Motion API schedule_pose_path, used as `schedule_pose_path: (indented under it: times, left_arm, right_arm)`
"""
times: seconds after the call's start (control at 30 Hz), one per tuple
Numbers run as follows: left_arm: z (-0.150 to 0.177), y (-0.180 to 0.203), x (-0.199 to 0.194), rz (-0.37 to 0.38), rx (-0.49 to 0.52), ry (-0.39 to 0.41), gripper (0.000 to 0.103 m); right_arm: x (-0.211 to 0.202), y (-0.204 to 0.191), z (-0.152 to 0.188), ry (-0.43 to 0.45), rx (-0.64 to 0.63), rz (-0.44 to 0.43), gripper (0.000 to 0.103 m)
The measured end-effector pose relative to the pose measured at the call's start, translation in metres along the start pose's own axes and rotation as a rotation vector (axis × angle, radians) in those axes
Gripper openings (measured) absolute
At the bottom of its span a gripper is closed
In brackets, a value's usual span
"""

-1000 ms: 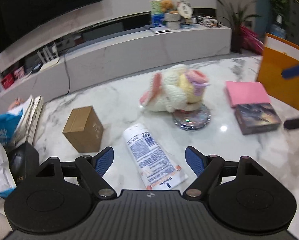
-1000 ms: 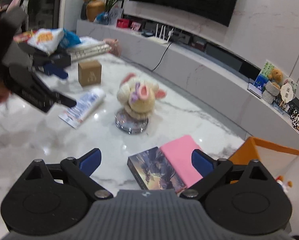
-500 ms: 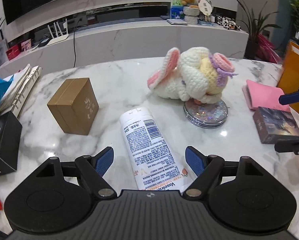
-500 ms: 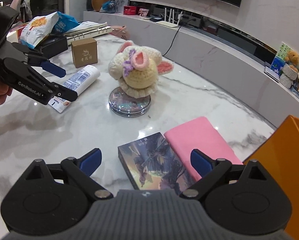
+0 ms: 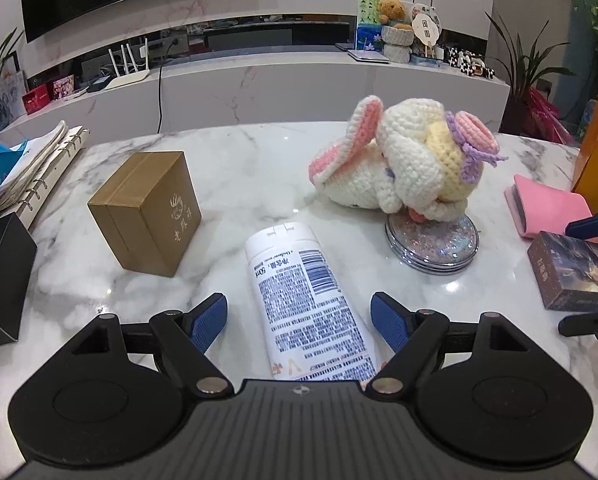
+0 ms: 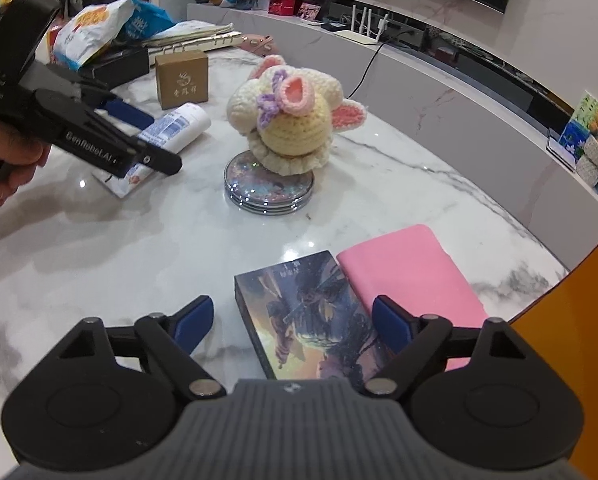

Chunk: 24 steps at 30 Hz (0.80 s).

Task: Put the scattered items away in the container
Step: 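Grasp the game box with the right tool while the left tool grasps the lotion tube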

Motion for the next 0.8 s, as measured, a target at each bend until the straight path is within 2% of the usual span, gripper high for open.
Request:
schedule_pose_path:
  times: [0.1, 0.17, 0.23, 0.3, 0.47, 0.63, 0.77, 0.8]
  left_arm:
    - [0.001, 0.0, 0.0, 0.004, 0.004, 0.012, 0.094]
    - [0.001, 0.0, -0.001, 0.009, 0.008, 0.005, 0.092]
    - [0.0, 0.0, -0.002, 0.012, 0.009, -0.001, 0.081]
    - [-0.001, 0.001, -0.005, 0.024, 0.018, -0.002, 0.063]
    - [0.002, 0.005, -0.01, 0.046, 0.021, -0.022, 0.061]
    - [0.008, 0.016, -0.021, 0.105, 0.039, -0.044, 0.057]
    - [0.01, 0.023, -0.021, 0.101, 0.063, -0.037, 0.059]
    - [0.01, 0.024, -0.02, 0.093, 0.073, -0.033, 0.063]
  right_arm:
    - [0.001, -0.001, -0.001, -0.023, -0.009, 0.005, 0.086]
    - [-0.001, -0.001, -0.002, -0.046, -0.007, 0.012, 0.075]
    - [-0.003, 0.0, -0.003, -0.061, -0.007, 0.017, 0.069]
    - [-0.005, 0.0, -0.003, -0.072, 0.006, 0.011, 0.068]
    - [-0.009, -0.003, -0.001, -0.117, 0.026, -0.006, 0.064]
    - [-0.014, -0.013, 0.001, -0.156, 0.025, -0.029, 0.062]
    - [-0.011, -0.015, 0.003, -0.145, 0.016, -0.021, 0.065]
    - [-0.009, -0.014, 0.003, -0.14, 0.02, -0.018, 0.066]
Point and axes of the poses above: each gripper's, at about its wrist camera, not at the fingertips, and x roughly the way its jaws point, y to its right, z to its underside, the point moved 5 cm from there along x, roughly the way its jaws point, and after that the axes turned 7 degrees about -z, right-handed, at the moved point
